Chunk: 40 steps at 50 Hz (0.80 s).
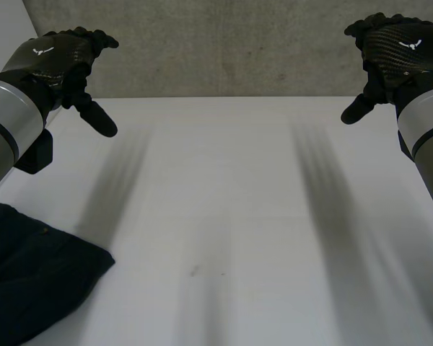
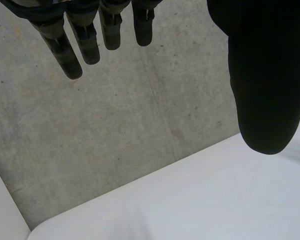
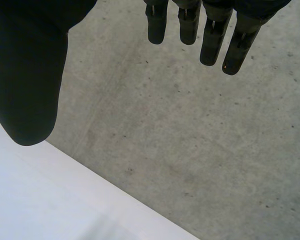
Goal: Fold the shorts.
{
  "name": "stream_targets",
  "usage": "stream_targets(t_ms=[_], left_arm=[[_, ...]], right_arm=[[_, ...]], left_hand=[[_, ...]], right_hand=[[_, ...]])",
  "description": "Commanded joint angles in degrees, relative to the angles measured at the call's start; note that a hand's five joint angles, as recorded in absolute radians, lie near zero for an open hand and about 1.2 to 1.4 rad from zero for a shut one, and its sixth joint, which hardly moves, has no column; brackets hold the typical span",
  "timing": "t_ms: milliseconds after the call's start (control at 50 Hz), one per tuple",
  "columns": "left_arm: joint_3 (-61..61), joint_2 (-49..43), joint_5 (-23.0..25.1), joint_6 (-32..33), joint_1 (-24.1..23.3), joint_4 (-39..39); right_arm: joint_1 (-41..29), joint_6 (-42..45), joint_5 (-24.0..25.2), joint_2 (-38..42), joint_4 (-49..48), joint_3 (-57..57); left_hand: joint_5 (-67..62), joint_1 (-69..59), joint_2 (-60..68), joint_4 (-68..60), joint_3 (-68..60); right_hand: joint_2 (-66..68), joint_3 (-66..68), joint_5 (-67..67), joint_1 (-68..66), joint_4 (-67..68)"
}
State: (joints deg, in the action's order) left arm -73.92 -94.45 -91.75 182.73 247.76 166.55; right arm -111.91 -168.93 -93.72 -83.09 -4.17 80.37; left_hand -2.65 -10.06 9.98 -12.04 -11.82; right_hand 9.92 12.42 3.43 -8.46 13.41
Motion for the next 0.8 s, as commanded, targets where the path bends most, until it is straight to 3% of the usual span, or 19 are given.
stream_targets(t_ms=[20,140,260,360,440,800], left_arm=[[0.0,-0.2,0.1,0.1,-0.1,0.0],[0.0,-1.0,-0.6,3.2,-0.1,-0.8],[-3.6,-3.0,-4.2,17.7,-0.4,-4.1],[-9.8,-5.0,-9.0,25.6,-4.0,-6.8],[-15.3,-5.2,-11.8,27.0,-4.8,-6.0],[-36.0,-5.0,-12.0,33.9,0.1,8.4]], right_arm=[[-0.1,-0.4,6.2,1.0,1.0,-0.1],[-2.0,-0.3,12.2,4.9,1.8,0.2],[-3.6,0.3,12.3,7.0,1.8,0.4],[-3.7,0.5,12.4,8.2,1.8,0.4],[-3.7,0.9,12.4,8.4,1.8,0.4],[-3.7,1.0,12.4,9.2,1.8,0.8]], left_hand=[[2.6,0.1,0.0,2.0,1.8],[1.1,-1.5,1.6,0.5,0.3],[-2.8,-5.4,5.4,-3.4,-3.6],[-2.6,-5.2,5.3,-3.2,-3.4],[-3.3,-5.9,5.9,-3.9,-4.1],[-7.5,-10.1,10.2,-8.1,-8.3]], right_hand=[[0.1,-2.4,-3.4,-1.5,-3.4],[0.1,-2.4,-3.4,-1.5,-3.4],[0.1,-2.4,-3.4,-1.5,-3.4],[0.1,-2.4,-3.4,-1.5,-3.4],[0.1,-2.4,-3.4,-1.5,-3.4],[0.1,-2.4,-3.4,-1.5,-3.4]])
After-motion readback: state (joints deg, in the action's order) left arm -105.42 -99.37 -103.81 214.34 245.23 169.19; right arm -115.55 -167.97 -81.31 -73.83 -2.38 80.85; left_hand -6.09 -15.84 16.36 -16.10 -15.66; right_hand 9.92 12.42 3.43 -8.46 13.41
